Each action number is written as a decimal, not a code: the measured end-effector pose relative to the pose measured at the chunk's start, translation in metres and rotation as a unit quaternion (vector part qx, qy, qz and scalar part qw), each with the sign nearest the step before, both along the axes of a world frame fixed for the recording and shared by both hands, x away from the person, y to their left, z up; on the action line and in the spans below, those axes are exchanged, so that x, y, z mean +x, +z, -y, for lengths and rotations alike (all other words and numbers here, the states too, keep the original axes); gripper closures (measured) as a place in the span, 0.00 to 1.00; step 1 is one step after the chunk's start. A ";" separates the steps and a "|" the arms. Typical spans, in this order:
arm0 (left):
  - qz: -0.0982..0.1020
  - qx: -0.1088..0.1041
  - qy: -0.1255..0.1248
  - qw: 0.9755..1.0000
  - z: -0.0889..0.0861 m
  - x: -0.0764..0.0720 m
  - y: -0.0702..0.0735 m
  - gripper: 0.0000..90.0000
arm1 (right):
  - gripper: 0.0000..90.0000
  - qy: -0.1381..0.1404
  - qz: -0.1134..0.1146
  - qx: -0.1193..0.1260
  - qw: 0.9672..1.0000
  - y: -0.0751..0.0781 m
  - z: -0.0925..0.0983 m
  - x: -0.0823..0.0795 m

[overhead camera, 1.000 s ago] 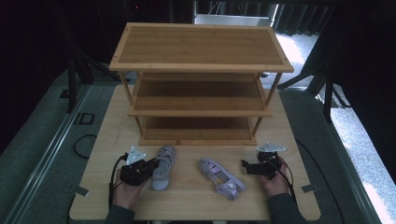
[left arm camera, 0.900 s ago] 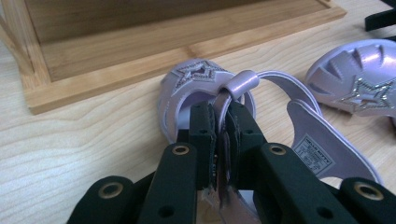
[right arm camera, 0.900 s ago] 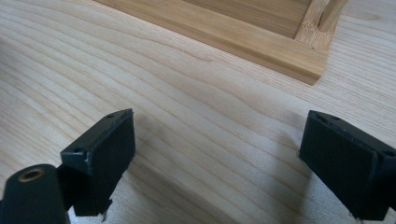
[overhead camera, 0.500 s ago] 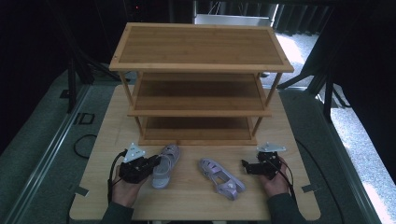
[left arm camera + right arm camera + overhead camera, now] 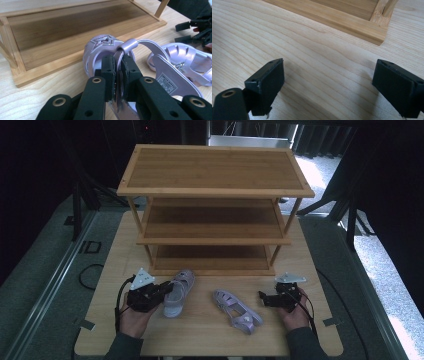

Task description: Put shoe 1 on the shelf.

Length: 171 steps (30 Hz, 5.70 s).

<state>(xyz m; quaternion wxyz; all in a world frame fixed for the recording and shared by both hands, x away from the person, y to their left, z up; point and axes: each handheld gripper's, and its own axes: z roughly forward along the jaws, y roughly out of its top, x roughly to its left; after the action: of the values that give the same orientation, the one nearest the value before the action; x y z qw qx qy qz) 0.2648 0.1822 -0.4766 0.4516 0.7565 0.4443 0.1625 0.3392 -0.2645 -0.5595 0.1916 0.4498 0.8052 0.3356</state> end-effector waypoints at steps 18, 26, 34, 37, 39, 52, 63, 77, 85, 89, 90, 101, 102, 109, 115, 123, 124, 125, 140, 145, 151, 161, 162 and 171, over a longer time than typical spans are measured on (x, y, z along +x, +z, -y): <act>0.016 -0.014 -0.020 1.000 0.007 0.001 0.020 0.92 | 0.11 0.000 0.001 0.000 1.000 0.000 0.000 0.000; 0.022 -0.021 -0.027 0.999 0.010 -0.001 0.029 0.92 | 0.11 0.000 0.001 0.000 1.000 0.000 0.000 0.000; 0.025 -0.024 -0.029 0.999 0.011 0.000 0.036 0.91 | 0.11 0.000 0.001 0.000 1.000 0.000 0.000 0.000; 0.028 -0.024 -0.031 0.999 0.011 -0.001 0.038 0.91 | 0.11 0.000 0.001 0.000 1.000 0.000 0.000 0.000; 0.029 -0.025 -0.032 0.999 0.012 -0.001 0.040 0.91 | 0.11 0.000 0.001 0.000 1.000 0.000 0.000 0.000; 0.038 -0.026 -0.040 0.998 0.014 0.000 0.051 0.91 | 0.11 0.000 0.000 0.000 1.000 0.000 0.000 0.000; 0.044 -0.028 -0.048 0.997 0.015 0.001 0.059 0.91 | 0.11 0.000 0.000 0.000 1.000 0.000 0.000 0.000; 0.060 -0.038 -0.066 0.995 0.018 0.010 0.076 0.92 | 0.11 0.000 0.000 0.000 1.000 0.000 0.000 0.000; 0.065 -0.040 -0.076 0.994 0.022 0.015 0.085 0.92 | 0.11 -0.001 0.000 0.000 1.000 0.000 0.000 0.000; 0.067 -0.039 -0.080 0.994 0.023 0.016 0.090 0.92 | 0.11 -0.001 0.000 0.000 1.000 0.000 0.000 0.000; 0.068 -0.040 -0.080 0.994 0.024 0.017 0.091 0.92 | 0.11 0.000 0.000 0.000 1.000 0.000 0.000 0.000; 0.078 -0.049 -0.083 0.992 0.023 0.022 0.108 0.92 | 0.11 0.000 0.001 0.000 1.000 0.000 0.000 0.000; 0.077 -0.053 -0.083 0.992 0.024 0.022 0.109 0.92 | 0.11 0.000 0.000 -0.001 1.000 0.000 0.000 0.000; 0.082 -0.052 -0.081 0.992 0.025 0.024 0.116 0.92 | 0.11 0.000 0.001 0.000 1.000 0.000 0.000 0.000; 0.083 -0.057 -0.059 0.993 0.024 0.034 0.117 0.92 | 0.11 0.000 0.001 0.000 1.000 0.000 0.000 0.000; 0.091 -0.054 -0.026 0.994 0.023 0.053 0.116 0.92 | 0.11 0.000 0.001 0.000 1.000 0.000 0.000 0.000; 0.093 -0.054 -0.023 0.994 0.023 0.055 0.116 0.92 | 0.11 0.000 0.001 0.000 1.000 0.000 0.000 0.000; 0.094 -0.056 -0.018 0.994 0.024 0.057 0.115 0.92 | 0.11 0.000 0.001 0.000 1.000 0.000 0.000 0.000; 0.105 -0.043 0.015 0.993 0.034 0.082 0.113 0.92 | 0.11 0.000 0.001 0.000 1.000 0.000 0.000 0.000; 0.117 -0.032 0.030 0.992 0.040 0.089 0.114 0.92 | 0.11 0.000 0.001 0.000 1.000 0.000 0.000 0.000; 0.126 -0.028 0.047 0.990 0.046 0.100 0.114 0.92 | 0.11 0.000 0.001 0.000 1.000 0.000 0.000 0.000; 0.133 -0.021 0.071 0.988 0.058 0.121 0.110 0.92 | 0.11 0.000 0.001 0.000 1.000 0.000 0.000 0.000; 0.131 -0.018 0.072 0.989 0.060 0.126 0.109 0.92 | 0.11 0.000 0.001 0.000 1.000 0.000 0.000 0.000; 0.136 -0.010 0.087 0.987 0.073 0.143 0.107 0.92 | 0.11 -0.001 0.001 0.000 1.000 0.000 0.000 0.000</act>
<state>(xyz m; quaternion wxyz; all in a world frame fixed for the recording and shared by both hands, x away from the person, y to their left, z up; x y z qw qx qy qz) 0.4075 0.1092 -0.3694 0.4996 0.6811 0.4443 0.2984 0.3393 -0.2645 -0.5595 0.1924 0.4500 0.8048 0.3359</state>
